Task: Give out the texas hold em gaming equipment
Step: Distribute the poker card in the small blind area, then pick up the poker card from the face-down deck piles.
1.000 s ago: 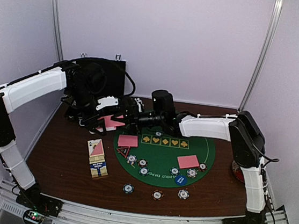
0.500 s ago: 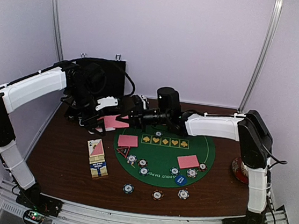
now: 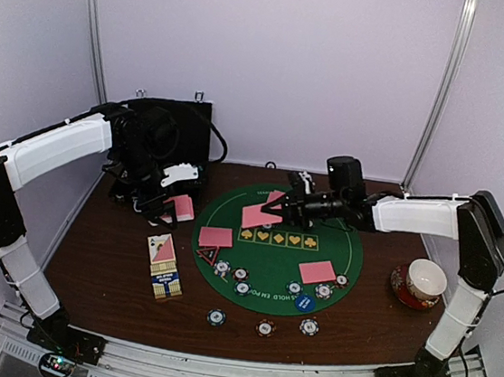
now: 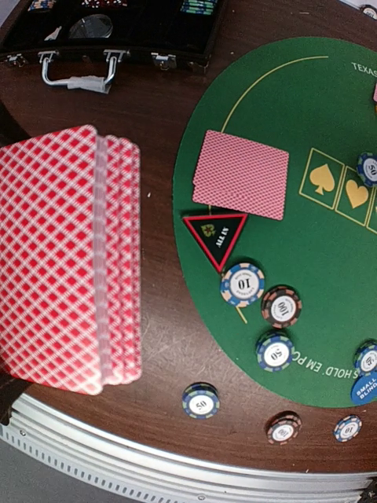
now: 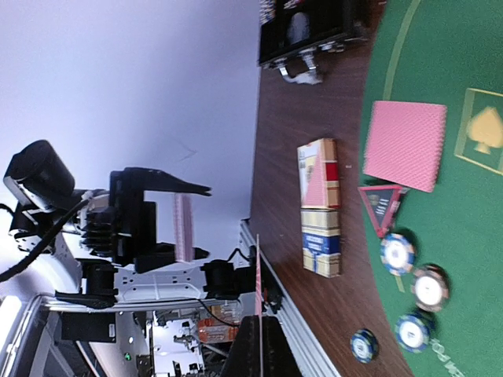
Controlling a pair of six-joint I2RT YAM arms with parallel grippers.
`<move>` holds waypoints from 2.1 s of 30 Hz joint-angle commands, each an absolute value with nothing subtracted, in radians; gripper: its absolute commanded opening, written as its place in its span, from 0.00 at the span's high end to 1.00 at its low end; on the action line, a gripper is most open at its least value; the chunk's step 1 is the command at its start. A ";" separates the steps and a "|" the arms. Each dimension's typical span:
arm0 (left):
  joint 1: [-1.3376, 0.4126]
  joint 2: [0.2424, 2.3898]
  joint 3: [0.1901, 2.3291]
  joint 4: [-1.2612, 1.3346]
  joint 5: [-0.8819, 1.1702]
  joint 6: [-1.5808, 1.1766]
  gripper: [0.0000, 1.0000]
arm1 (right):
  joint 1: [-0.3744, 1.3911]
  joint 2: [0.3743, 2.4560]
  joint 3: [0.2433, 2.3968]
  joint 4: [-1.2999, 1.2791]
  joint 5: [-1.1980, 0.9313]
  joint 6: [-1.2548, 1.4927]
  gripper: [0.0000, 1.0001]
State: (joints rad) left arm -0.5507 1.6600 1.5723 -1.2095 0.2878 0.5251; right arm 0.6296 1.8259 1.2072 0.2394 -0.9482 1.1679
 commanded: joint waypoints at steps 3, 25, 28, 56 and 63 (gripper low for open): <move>-0.549 1.640 1.567 -1.200 0.299 0.540 0.89 | 0.478 1.710 1.061 -0.209 -0.926 0.792 1.00; -0.550 1.635 1.562 -1.200 0.311 0.535 0.89 | 0.388 1.711 1.111 -0.690 -0.514 0.391 0.66; -0.549 1.635 1.561 -1.200 0.311 0.535 0.89 | 0.389 1.680 1.159 -0.738 -0.455 0.371 0.50; -0.550 1.627 1.578 -1.200 0.332 0.530 0.90 | 0.775 1.729 1.243 -0.055 -0.587 0.977 0.00; -0.549 1.626 1.578 -1.200 0.333 0.528 0.90 | 0.862 1.873 1.437 -0.057 -0.644 0.906 0.01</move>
State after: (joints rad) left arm -0.5507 1.6596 1.5650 -1.2098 0.3119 0.5243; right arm 0.8299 1.8420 1.3304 -0.0975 -0.5682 0.9379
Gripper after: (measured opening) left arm 0.656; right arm 0.995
